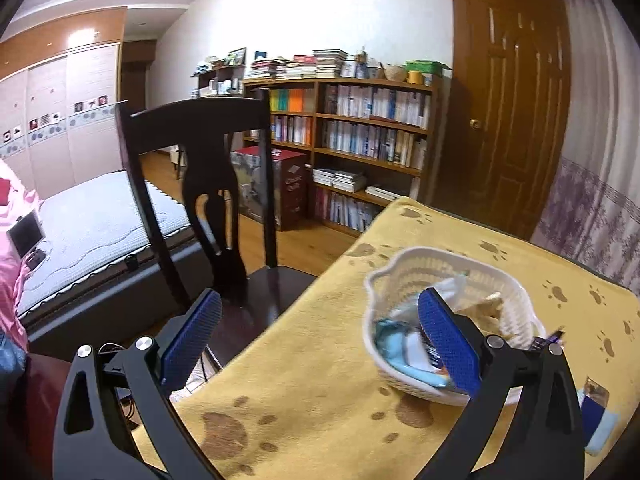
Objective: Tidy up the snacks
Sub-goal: 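Carry the yellow jelly cup to the white basket and open right tool, then move right tool back to the blue box on the table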
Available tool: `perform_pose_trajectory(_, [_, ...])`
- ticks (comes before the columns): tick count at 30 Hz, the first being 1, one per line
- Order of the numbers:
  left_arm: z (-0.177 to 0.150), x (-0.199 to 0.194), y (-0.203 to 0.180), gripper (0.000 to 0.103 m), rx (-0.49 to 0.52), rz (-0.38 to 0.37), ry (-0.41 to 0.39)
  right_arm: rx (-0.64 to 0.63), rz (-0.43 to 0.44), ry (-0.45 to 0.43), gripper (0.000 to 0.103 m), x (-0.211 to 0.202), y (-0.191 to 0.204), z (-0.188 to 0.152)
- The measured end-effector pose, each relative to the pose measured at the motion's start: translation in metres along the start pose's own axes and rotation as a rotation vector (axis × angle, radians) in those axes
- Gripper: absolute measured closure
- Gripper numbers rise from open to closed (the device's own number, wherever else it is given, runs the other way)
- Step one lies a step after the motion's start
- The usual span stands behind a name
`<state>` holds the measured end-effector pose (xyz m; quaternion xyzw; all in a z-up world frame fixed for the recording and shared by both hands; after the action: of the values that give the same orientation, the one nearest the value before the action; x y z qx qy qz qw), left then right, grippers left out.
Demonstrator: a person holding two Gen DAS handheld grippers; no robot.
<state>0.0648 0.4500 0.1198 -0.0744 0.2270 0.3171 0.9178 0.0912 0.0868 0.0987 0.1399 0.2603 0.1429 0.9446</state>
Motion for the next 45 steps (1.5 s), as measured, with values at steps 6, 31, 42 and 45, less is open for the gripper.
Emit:
perform_pose_trajectory(6, [0.010, -0.001, 0.023, 0.003, -0.049, 0.026, -0.017, -0.081, 0.100, 0.006, 0.041, 0.030, 0.069, 0.019])
perform_pose_trajectory(31, [0.022, -0.001, 0.058, 0.003, -0.165, 0.057, -0.033, -0.262, 0.181, 0.098, 0.022, 0.124, 0.186, 0.019])
perform_pose_trajectory(42, [0.024, -0.021, 0.050, 0.003, -0.143, 0.030, -0.082, -0.248, 0.154, 0.034, 0.020, 0.094, 0.164, 0.028])
perform_pose_trajectory(45, [0.024, -0.025, 0.046, 0.003, -0.134, 0.021, -0.089, -0.236, 0.142, 0.020, 0.018, 0.086, 0.155, 0.030])
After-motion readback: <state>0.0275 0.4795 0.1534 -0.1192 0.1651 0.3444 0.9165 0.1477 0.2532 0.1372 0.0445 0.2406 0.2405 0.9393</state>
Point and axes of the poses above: each gripper's, at about its wrist camera, not at the fingertips, and x roughly the way its jaws point, y to its left, z to its top, the point moved 2 cm from there along x, roughly the way its jaws point, and after that the axes turned 7 degrees about z, right-handed, at the moved point
